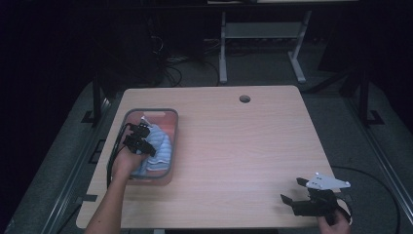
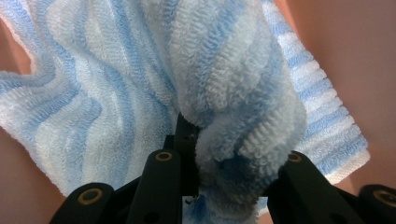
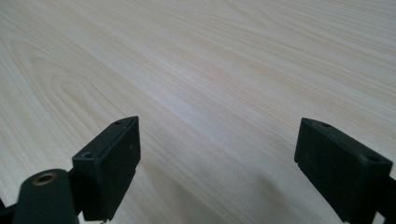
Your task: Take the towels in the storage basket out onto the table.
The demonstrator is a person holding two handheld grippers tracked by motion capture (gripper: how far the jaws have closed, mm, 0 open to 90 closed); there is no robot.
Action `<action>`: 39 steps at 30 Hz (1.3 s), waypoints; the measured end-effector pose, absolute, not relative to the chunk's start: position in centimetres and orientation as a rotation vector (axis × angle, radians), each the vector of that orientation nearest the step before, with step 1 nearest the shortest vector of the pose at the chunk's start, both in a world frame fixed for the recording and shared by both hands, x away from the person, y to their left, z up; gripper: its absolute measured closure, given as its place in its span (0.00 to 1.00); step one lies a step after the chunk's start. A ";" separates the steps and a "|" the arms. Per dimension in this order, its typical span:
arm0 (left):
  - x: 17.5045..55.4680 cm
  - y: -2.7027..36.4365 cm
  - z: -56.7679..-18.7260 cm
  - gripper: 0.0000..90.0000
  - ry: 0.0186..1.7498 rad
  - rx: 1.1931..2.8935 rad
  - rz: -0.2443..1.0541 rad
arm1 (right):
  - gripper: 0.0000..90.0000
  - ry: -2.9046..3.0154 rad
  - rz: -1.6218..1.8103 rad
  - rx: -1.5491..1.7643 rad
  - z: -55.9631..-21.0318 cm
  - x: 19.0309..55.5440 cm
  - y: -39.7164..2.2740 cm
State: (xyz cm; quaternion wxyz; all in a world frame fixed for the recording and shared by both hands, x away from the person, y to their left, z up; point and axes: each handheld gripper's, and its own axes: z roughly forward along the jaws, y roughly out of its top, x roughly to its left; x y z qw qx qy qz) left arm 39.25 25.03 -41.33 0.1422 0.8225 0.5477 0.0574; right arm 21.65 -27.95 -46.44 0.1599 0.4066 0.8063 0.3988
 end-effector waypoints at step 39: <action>35.3 28.2 -38.0 0.81 1.434 2.015 0.040 | 0.15 2.286 1.111 1.155 -46.3 21.7 -27.8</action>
